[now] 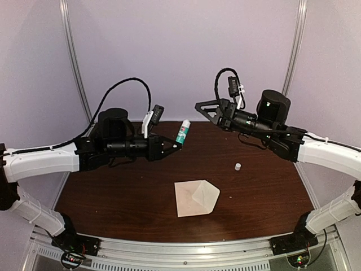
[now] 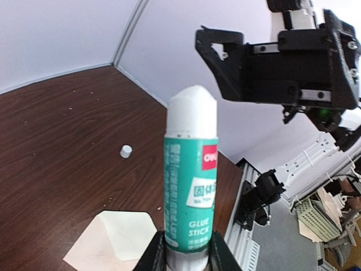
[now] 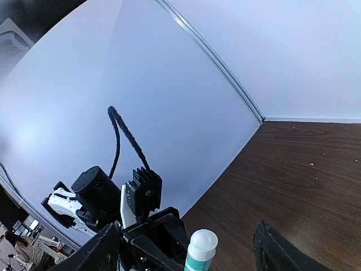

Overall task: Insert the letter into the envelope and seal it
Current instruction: Unscrew the solid glue.

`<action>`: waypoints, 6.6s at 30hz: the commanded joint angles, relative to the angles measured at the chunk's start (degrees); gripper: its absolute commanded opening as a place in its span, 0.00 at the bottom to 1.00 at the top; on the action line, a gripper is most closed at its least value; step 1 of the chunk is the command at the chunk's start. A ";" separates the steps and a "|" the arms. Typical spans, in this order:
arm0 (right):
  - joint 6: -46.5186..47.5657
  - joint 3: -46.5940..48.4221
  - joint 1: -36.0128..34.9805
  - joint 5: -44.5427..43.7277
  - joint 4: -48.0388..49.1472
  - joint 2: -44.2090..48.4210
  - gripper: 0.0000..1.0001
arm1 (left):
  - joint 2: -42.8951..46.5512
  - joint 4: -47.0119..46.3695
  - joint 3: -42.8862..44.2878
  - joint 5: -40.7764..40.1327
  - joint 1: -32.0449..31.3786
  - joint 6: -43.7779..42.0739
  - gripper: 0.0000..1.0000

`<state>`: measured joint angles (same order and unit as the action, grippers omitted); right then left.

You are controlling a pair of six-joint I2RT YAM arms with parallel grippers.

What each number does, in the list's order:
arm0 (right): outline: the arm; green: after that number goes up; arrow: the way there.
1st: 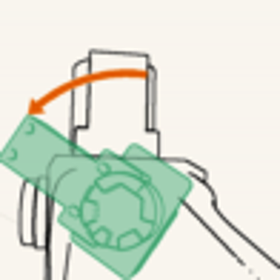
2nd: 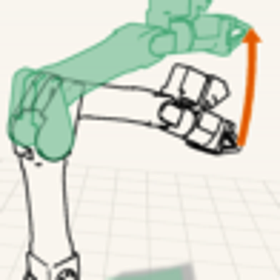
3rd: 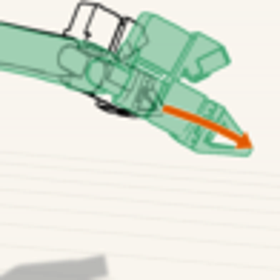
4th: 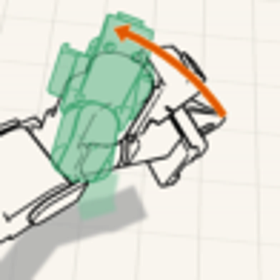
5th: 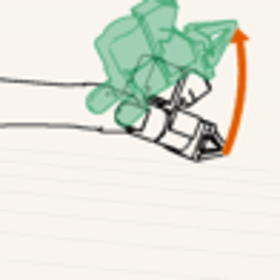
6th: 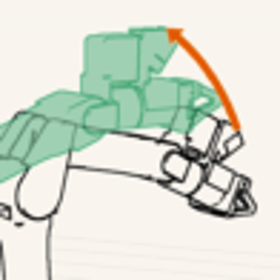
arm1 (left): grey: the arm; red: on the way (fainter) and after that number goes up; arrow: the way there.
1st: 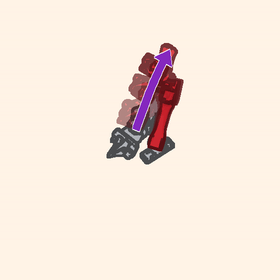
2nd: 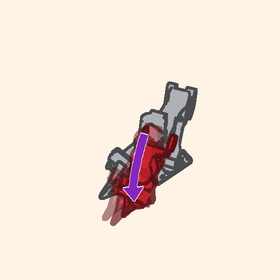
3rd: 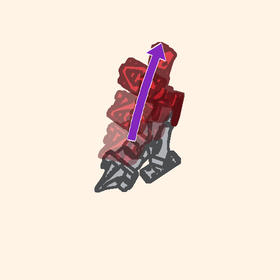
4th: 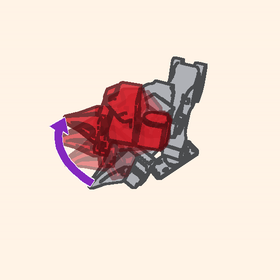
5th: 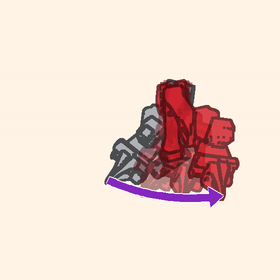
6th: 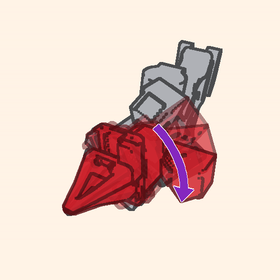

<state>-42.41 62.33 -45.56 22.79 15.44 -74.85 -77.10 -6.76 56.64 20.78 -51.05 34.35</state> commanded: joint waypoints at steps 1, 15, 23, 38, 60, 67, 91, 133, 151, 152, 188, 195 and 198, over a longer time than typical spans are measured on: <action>0.46 -4.00 1.30 12.44 11.11 0.92 0.83 | 1.98 -9.52 -1.12 11.38 0.16 1.07 0.01; -2.85 -5.32 -0.58 25.42 22.10 -2.06 0.77 | 2.33 -15.43 -3.19 16.42 0.20 3.91 0.01; -4.02 -4.64 -1.62 25.97 24.55 -4.90 0.71 | 1.38 -16.35 -3.03 17.50 0.20 4.24 0.01; -5.05 -3.96 -1.90 25.35 25.50 -6.94 0.23 | 0.64 -16.50 -3.26 16.42 0.16 3.94 0.00; -5.52 8.96 -6.47 -11.71 -14.47 -14.43 0.07 | 1.62 4.45 -0.77 -15.30 0.09 -1.90 0.00; -8.37 7.44 -7.00 -10.53 -9.80 -14.53 0.16 | 0.17 5.25 -0.39 -14.71 0.07 -1.28 0.00; 0.15 -4.48 -2.38 23.60 16.89 0.96 0.85 | 7.99 -12.48 -3.50 12.84 0.08 3.21 0.00; -2.06 1.87 -3.83 25.45 21.14 -8.23 0.06 | 6.20 -14.26 -2.73 16.10 -0.02 5.17 0.00; 0.09 11.91 -7.26 -9.76 -14.79 -12.50 0.00 | 5.98 10.00 3.66 -9.78 -0.19 -2.62 0.00; -0.73 12.14 -7.79 -11.72 -15.68 -13.06 0.00 | 5.98 10.09 3.58 -10.89 -0.24 -2.70 0.00; -3.02 -3.15 -4.31 24.01 23.55 -1.41 0.82 | 12.97 -4.51 -1.10 14.82 -1.07 1.76 0.00; -4.09 -1.86 -5.70 28.87 28.37 -3.88 0.68 | 13.12 -9.72 -3.61 17.65 -1.07 4.61 0.00; -4.08 -1.08 -6.09 28.93 28.28 -4.86 0.66 | 12.38 -10.30 -3.34 18.65 -1.15 5.10 0.00</action>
<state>-46.11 59.46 -50.92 48.84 40.42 -78.32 -64.31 -11.60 53.67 36.38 -52.18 37.93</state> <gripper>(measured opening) 0.677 0.220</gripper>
